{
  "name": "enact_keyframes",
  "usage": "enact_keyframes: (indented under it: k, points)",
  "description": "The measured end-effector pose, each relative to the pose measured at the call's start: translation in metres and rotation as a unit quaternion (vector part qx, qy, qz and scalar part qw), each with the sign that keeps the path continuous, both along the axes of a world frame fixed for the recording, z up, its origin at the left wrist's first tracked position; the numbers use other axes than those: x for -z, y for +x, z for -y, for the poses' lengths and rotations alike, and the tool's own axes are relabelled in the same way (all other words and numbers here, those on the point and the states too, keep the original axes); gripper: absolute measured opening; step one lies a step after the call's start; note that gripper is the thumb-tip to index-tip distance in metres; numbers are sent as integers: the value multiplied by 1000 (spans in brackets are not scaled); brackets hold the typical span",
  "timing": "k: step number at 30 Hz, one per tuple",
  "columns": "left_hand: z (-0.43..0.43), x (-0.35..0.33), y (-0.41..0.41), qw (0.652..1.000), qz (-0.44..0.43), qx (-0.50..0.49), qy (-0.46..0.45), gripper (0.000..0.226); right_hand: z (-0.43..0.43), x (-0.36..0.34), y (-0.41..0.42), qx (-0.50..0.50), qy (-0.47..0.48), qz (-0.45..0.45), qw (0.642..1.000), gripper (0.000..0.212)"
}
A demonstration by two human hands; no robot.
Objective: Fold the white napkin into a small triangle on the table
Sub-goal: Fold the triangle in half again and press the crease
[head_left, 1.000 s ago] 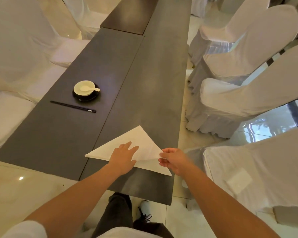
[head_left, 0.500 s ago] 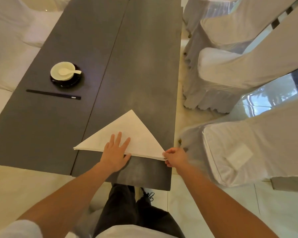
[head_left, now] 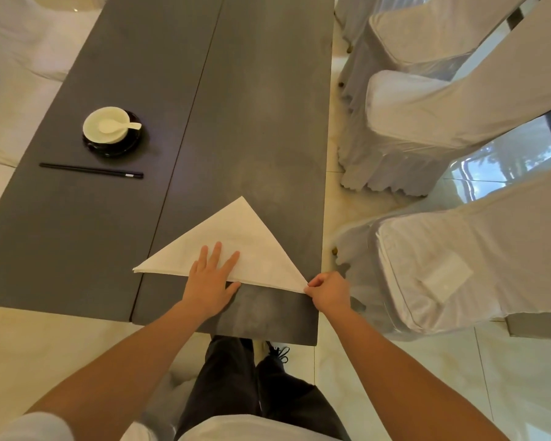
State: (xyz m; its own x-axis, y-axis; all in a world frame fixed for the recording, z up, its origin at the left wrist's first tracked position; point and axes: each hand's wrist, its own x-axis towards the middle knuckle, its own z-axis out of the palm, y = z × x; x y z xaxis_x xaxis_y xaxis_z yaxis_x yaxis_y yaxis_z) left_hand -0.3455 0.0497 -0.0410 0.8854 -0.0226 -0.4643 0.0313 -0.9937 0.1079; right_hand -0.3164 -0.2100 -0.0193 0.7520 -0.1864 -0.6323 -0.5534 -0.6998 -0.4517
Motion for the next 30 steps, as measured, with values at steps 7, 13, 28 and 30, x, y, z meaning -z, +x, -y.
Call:
enact_keyframes:
  k: [7, 13, 28, 30]
  points:
    - [-4, 1, 0, 1000, 5, -5, -3, 63, -2, 5, 1, -41, -34, -9, 999, 7]
    - [-3, -5, 3, 1000, -6, -20, -9, 60, -5, 7, 3, -54, -62, -14, 996, 10]
    - [76, -12, -4, 963, -8, 242, -116, 61, -9, 0, -9, -69, -88, 37, 993, 11]
    - [94, -6, -6, 948, 4, 301, -105, 64, -9, 2, -14, -68, -88, 45, 993, 14]
